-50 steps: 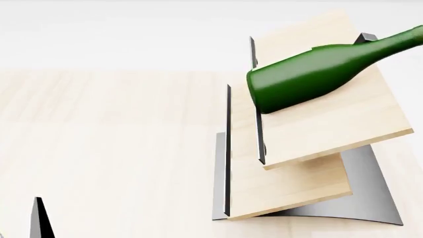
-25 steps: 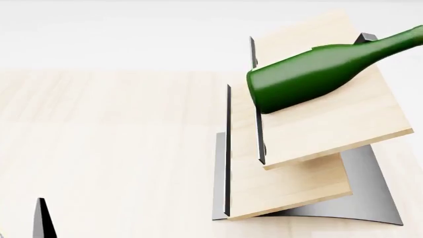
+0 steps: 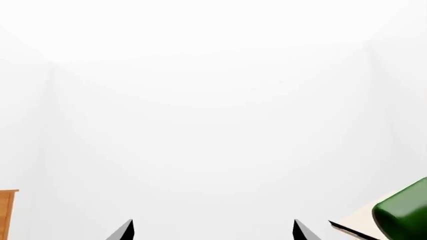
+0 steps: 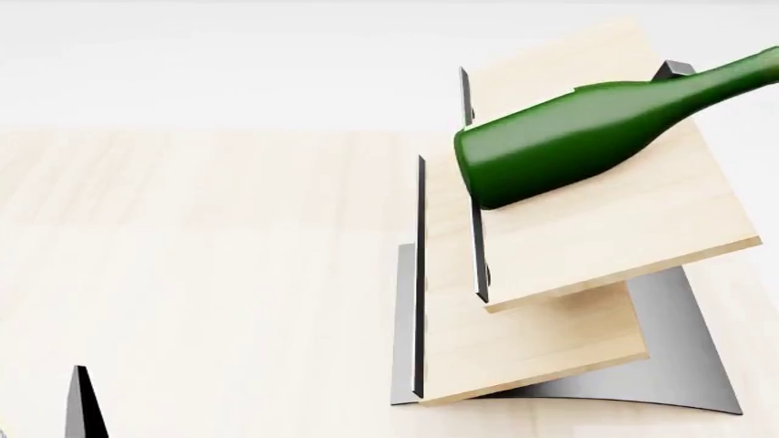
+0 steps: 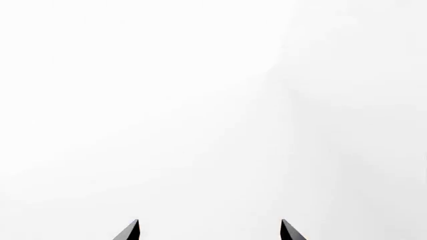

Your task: Put the wine bottle on the wine rack.

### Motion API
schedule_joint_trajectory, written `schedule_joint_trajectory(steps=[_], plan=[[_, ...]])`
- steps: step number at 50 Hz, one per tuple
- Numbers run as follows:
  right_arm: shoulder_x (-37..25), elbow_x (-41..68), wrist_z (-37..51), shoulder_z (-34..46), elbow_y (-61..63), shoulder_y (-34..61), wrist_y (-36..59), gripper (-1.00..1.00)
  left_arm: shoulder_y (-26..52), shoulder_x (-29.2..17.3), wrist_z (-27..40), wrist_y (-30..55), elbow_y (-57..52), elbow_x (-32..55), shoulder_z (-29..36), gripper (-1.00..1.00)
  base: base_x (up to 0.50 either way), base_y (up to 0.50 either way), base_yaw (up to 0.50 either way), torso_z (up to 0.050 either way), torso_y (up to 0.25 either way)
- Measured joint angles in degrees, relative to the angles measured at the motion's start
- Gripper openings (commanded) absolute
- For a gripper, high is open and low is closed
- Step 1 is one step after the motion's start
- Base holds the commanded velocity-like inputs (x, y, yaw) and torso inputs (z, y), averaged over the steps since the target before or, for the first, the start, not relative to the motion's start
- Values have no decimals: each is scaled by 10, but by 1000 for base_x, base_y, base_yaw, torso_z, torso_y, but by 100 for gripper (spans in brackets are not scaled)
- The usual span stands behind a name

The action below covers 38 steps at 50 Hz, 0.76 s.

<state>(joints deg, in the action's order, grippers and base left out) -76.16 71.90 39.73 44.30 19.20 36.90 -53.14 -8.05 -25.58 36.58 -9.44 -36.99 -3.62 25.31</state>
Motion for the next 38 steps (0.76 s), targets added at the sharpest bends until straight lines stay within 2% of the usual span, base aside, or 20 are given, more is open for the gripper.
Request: schedule_joint_trajectory(steps=[3,7,14,20,30,38], plan=[[-20,-36,34,-46,23,-48,-18,100,0,0,0,0,0,-1,0,100,0,0,0,0,0],[-29,-76,66,-189,59,-186,-25,100,0,0,1,0,0,-1,1,100,0,0,0,0,0],[20,-115,74,-493,138,-409,19,100,1,0,1,0,1,-2,3,100,0,0,0,0,0],[77,-128,69,-678,196,-520,44,100,2,0,1,0,2,-3,5,100,0,0,0,0,0],[181,-105,36,-894,278,-627,40,100,3,1,1,0,4,-4,8,100,0,0,0,0,0],[253,-75,8,-1011,327,-677,25,100,3,1,2,-1,6,-6,11,100,0,0,0,0,0]])
